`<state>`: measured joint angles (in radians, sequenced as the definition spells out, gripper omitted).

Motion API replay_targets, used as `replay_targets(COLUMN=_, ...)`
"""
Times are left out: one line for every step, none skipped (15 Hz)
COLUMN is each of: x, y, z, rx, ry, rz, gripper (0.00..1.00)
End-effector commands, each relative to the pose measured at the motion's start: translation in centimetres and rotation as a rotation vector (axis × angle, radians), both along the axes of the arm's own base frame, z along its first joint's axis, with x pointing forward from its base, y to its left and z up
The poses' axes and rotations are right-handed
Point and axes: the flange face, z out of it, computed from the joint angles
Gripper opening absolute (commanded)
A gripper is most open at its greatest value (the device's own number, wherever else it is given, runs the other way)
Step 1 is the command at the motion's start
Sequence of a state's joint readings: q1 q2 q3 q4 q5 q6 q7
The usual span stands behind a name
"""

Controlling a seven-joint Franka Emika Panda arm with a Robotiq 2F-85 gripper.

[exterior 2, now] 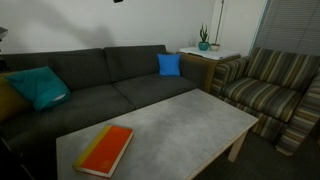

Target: Slide the book to the right

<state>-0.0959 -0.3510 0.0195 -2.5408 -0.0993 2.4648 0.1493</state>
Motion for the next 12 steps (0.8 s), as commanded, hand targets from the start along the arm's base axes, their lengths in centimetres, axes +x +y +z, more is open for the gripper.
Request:
replay_targets(x=1.3, y=1.4, z=-1.2, rx=0.006, ry=0.025, rz=0.055, gripper=1.0)
replay_targets(x=1.6, y=2.1, z=-1.7, rx=0.012, ry=0.035, rz=0.074, gripper=1.0)
replay_targets(x=2.0, y=2.7, z=-2.2, rx=0.021, ry=0.045, rz=0.092, gripper=1.0)
replay_targets(x=2.2, y=3.2, z=-2.6, rx=0.024, ry=0.054, rz=0.105, gripper=1.0)
replay_targets(x=2.6, y=3.8, z=-3.3, rx=0.031, ry=0.066, rz=0.118, gripper=1.0)
replay_targets(x=3.1, y=4.3, z=-3.8, rx=0.038, ry=0.077, rz=0.126, gripper=1.0)
replay_targets(x=3.5, y=4.7, z=-4.4, rx=0.04, ry=0.087, rz=0.133, gripper=1.0)
replay_targets(x=3.9, y=5.2, z=-5.1, rx=0.042, ry=0.099, rz=0.135, gripper=1.0)
replay_targets(x=4.4, y=5.6, z=-5.6, rx=0.043, ry=0.108, rz=0.132, gripper=1.0)
replay_targets(x=4.8, y=6.0, z=-6.1, rx=0.039, ry=0.114, rz=0.135, gripper=1.0)
replay_targets(x=5.4, y=6.4, z=-6.8, rx=0.038, ry=0.121, rz=0.128, gripper=1.0)
replay_targets(x=5.9, y=6.7, z=-7.4, rx=0.038, ry=0.124, rz=0.127, gripper=1.0)
